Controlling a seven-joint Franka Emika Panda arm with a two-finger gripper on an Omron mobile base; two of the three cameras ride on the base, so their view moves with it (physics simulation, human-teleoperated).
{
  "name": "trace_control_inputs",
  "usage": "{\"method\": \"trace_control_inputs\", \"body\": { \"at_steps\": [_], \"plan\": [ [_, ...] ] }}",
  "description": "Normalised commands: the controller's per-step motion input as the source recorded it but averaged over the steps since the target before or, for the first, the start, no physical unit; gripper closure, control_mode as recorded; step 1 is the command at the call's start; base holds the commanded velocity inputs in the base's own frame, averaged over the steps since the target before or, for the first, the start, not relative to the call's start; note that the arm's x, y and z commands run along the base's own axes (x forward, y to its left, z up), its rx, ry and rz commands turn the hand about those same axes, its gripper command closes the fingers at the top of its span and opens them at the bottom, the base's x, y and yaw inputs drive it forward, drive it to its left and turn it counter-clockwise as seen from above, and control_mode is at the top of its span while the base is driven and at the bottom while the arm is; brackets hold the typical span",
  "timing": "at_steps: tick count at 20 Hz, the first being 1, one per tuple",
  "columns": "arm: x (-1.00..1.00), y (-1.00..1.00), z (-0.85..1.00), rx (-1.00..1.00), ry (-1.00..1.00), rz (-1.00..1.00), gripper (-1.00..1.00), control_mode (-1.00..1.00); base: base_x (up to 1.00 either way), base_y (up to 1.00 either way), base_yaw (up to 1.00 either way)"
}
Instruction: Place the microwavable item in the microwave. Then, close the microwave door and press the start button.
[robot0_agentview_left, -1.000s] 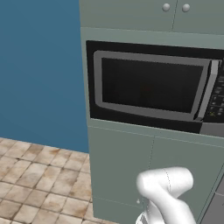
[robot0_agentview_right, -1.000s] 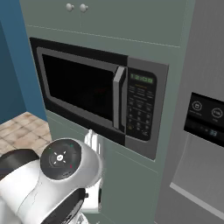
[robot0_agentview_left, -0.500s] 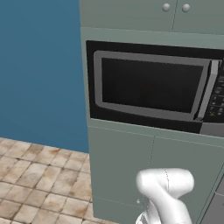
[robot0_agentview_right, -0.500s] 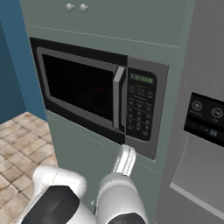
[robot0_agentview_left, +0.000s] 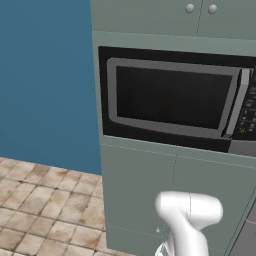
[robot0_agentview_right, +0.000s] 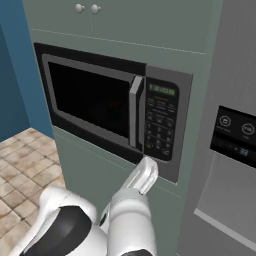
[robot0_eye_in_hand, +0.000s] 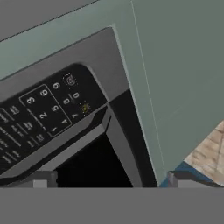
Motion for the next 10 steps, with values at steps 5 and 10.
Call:
{"method": "trace_control_inputs", "body": {
  "at_steps": [5, 10],
  "plan": [
    [0.29, 0.02, 0.0, 0.12, -0.07, -0.11, -1.0, -1.0, 0.0, 0.0, 0.0],
    [0.36, 0.0, 0.0, 0.11, 0.0, -0.05, -1.0, -1.0, 0.0, 0.0, 0.0]
  ]
}}
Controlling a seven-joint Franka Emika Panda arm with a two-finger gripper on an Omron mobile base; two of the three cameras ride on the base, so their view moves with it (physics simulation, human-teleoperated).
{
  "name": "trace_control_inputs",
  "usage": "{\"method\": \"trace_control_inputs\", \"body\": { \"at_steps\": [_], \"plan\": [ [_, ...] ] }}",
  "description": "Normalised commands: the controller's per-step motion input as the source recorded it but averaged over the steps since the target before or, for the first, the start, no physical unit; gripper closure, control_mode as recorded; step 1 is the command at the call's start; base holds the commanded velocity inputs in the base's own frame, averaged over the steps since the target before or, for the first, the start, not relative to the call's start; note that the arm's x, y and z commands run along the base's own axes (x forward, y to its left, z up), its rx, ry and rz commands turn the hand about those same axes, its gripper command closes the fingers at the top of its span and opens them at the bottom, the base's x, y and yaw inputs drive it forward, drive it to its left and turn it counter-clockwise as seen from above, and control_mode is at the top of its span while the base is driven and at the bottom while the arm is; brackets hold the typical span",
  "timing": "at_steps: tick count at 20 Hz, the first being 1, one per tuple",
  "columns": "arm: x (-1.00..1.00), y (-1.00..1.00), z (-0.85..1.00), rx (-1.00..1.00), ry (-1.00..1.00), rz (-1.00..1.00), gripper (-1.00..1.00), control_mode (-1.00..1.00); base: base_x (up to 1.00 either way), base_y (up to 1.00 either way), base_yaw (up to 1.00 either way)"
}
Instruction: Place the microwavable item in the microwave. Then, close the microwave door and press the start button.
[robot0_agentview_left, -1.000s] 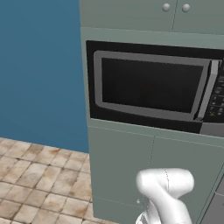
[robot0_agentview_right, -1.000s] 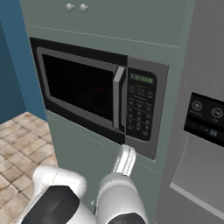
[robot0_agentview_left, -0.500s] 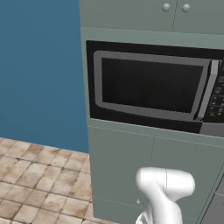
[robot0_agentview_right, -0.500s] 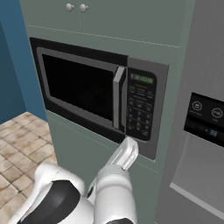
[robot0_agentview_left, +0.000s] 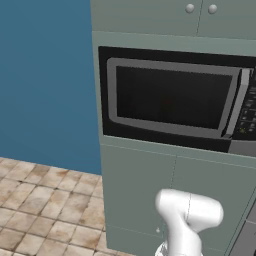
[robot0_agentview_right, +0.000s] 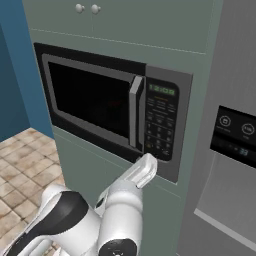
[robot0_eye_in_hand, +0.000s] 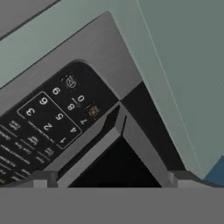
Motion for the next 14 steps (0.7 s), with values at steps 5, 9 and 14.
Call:
{"method": "trace_control_inputs", "body": {
  "at_steps": [5, 9, 14],
  "plan": [
    [0.32, -0.11, -0.03, 0.09, 0.0, 0.0, -1.0, -1.0, 0.0, 0.0, 0.0],
    [0.23, -0.21, -0.22, 0.09, 0.0, 0.0, -1.0, -1.0, 0.0, 0.0, 0.0],
    [0.23, -0.17, -0.19, 0.09, 0.0, 0.0, -1.0, -1.0, 0.0, 0.0, 0.0]
  ]
}}
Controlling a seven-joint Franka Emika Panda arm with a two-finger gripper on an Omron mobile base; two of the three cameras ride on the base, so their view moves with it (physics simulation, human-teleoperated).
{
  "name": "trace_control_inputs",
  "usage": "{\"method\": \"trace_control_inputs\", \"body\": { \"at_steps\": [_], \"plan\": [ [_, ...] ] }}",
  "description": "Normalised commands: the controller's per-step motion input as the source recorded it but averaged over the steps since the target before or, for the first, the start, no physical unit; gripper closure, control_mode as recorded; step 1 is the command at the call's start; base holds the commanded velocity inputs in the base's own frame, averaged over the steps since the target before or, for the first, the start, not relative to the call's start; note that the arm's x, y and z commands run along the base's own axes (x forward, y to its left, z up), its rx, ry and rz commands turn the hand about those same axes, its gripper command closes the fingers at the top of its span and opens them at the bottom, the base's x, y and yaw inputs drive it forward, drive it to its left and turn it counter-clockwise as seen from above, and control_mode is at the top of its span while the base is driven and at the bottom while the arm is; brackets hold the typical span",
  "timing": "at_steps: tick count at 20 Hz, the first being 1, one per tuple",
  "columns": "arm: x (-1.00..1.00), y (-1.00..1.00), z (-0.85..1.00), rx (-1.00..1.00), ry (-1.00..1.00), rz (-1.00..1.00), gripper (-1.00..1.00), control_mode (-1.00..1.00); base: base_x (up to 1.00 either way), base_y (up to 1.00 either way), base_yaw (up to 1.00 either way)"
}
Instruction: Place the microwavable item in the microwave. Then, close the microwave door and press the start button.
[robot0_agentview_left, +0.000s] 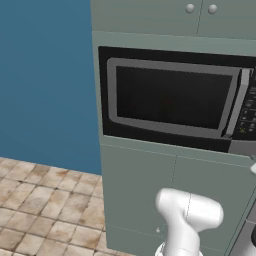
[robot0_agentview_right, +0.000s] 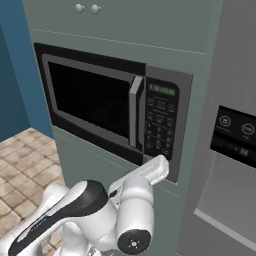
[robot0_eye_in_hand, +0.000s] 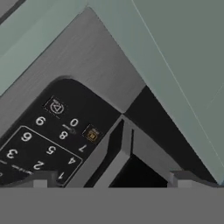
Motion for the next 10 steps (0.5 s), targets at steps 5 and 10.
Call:
{"method": "trace_control_inputs", "body": {
  "at_steps": [5, 10],
  "plan": [
    [0.3, -0.11, -0.04, 0.08, 0.0, 0.0, -1.0, -1.0, 0.0, 0.0, 0.0],
    [0.34, -0.14, -0.14, 0.09, 0.01, 0.0, -1.0, -1.0, 0.0, 0.0, 0.0]
  ]
}}
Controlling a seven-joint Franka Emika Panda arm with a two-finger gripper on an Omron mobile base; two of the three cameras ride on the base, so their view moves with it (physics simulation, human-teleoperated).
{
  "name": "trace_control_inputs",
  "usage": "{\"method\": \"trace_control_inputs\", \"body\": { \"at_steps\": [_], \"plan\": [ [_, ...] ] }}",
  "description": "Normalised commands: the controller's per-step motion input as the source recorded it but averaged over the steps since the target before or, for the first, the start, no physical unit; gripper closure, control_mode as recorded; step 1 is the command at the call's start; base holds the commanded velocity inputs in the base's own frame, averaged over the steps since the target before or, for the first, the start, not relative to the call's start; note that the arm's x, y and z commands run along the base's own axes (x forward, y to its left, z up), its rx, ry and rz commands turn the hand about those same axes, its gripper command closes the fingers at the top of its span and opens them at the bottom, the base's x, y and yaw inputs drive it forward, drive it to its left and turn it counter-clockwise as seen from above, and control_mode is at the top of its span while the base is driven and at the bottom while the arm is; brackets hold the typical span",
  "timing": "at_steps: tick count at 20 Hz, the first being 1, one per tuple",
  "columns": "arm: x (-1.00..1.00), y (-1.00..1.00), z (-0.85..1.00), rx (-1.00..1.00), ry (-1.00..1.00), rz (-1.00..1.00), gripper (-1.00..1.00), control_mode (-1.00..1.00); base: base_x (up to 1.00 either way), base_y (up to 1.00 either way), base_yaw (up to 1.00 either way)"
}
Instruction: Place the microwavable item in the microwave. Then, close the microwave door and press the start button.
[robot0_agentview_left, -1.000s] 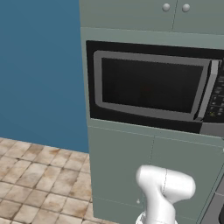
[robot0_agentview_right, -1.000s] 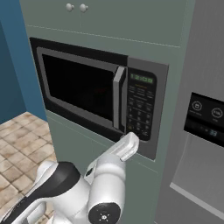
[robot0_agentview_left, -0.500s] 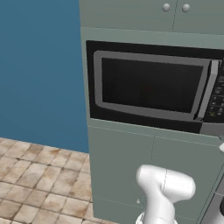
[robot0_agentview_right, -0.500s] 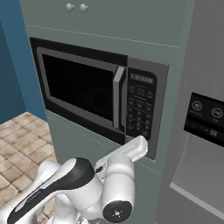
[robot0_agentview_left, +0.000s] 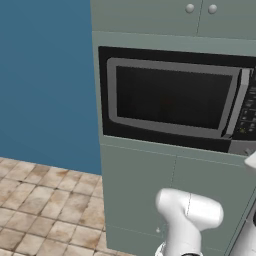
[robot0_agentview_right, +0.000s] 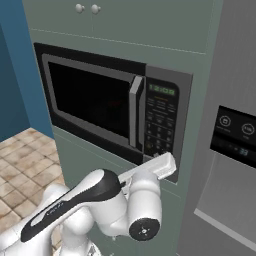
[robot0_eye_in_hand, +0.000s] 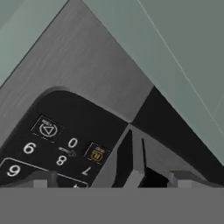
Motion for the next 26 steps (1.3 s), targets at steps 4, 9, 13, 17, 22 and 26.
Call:
{"method": "trace_control_inputs", "body": {
  "at_steps": [4, 9, 13, 17, 22, 26],
  "plan": [
    [0.34, -0.15, -0.23, 0.08, 0.02, 0.0, -1.0, -1.0, 0.0, 0.0, 0.0],
    [0.34, -0.16, -0.23, 0.08, 0.02, 0.0, -1.0, -1.0, 0.0, 0.0, 0.0],
    [0.33, -0.17, -0.12, 0.08, 0.01, 0.0, -1.0, -1.0, 0.0, 0.0, 0.0],
    [0.31, -0.21, -0.01, 0.07, 0.0, 0.0, -1.0, -1.0, 0.0, 0.0, 0.0],
    [0.33, -0.18, -0.02, 0.06, 0.0, 0.0, -1.0, -1.0, 0.0, 0.0, 0.0],
    [0.3, -0.01, -0.01, 0.04, -0.01, -0.05, -1.0, -1.0, 0.0, 0.0, 0.0]
  ]
}}
